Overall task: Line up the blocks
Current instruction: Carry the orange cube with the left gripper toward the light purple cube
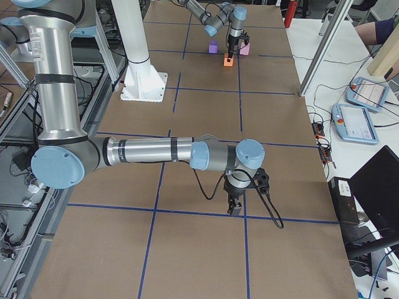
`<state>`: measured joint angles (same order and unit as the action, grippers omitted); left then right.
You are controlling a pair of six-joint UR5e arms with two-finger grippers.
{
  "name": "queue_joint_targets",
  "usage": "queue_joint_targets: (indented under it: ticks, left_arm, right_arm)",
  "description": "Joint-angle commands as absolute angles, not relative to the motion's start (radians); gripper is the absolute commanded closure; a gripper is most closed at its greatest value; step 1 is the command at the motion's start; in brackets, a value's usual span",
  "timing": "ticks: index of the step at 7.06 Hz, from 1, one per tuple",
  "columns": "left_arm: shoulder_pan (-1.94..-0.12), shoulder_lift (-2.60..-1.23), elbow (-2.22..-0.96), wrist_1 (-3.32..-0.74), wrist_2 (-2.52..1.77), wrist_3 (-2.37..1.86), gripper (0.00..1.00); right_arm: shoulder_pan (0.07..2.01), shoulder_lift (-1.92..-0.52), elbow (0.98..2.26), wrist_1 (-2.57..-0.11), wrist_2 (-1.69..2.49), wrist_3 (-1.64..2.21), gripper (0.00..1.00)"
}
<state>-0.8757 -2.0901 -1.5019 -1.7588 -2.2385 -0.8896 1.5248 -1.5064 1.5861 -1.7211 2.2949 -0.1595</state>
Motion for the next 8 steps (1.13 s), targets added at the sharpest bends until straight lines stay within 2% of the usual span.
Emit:
queue_joint_targets:
  ticks: [1, 4, 8]
  left_arm:
    - [-0.943, -2.015, -1.607, -1.694, -2.237, -0.768, 0.84]
    - [-0.974, -1.931, -1.599, -1.694, -2.237, -0.675, 0.83]
    - [-0.965, -1.933, -1.523, -1.704, -2.246, -0.663, 0.82]
  right_arm:
    - [1.525, -1.506, 1.586, -1.721, 2.295, -0.160, 0.00]
    - [1.525, -1.506, 1.586, -1.721, 2.295, -0.160, 0.00]
    - [1.525, -1.506, 1.586, -1.721, 2.295, -0.160, 0.00]
